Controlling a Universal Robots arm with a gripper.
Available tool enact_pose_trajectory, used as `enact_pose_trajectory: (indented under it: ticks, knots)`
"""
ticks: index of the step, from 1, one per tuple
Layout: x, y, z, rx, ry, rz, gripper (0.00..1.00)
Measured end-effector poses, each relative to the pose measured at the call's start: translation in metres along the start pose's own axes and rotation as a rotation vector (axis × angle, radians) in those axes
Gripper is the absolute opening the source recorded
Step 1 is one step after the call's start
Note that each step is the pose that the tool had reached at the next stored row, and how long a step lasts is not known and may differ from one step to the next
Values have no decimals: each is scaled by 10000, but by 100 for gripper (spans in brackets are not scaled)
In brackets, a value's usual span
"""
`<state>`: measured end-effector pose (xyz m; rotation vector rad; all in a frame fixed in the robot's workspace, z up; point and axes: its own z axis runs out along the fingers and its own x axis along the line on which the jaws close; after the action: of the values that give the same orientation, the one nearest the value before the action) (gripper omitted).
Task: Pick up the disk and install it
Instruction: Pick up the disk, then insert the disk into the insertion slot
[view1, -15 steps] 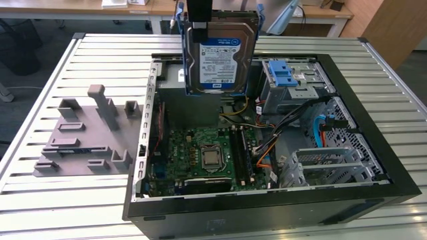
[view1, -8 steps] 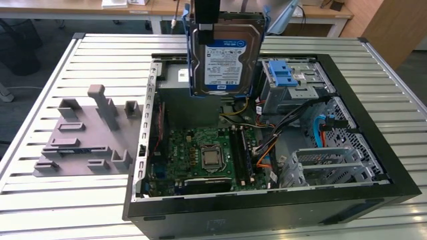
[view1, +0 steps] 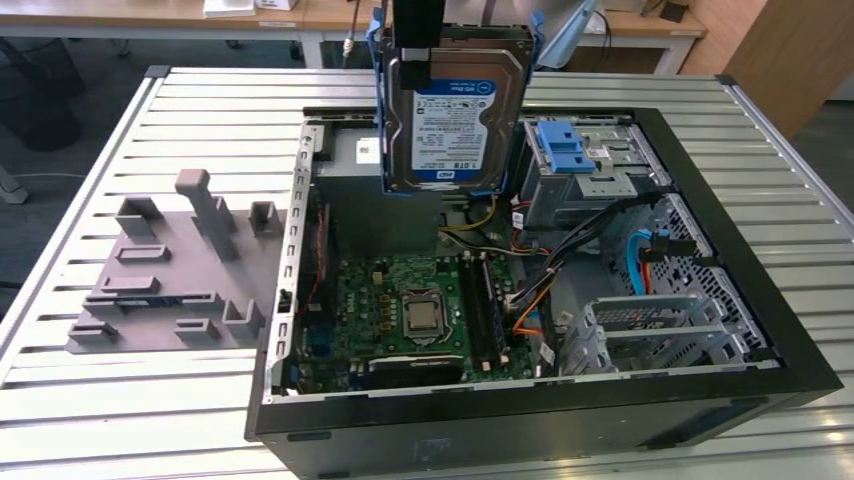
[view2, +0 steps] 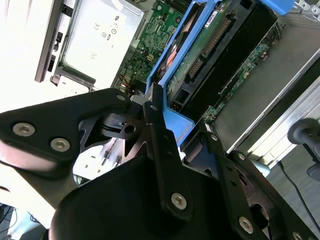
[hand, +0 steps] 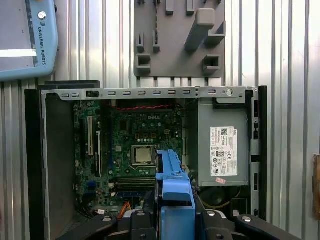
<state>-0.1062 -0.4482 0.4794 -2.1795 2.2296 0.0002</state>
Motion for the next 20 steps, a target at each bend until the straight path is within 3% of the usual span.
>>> enact_pose_trajectory:
  ticks: [8, 20]
  knots:
    - [8, -3, 0, 0, 0, -1, 37]
    - [97, -12, -1, 0, 0, 0, 37]
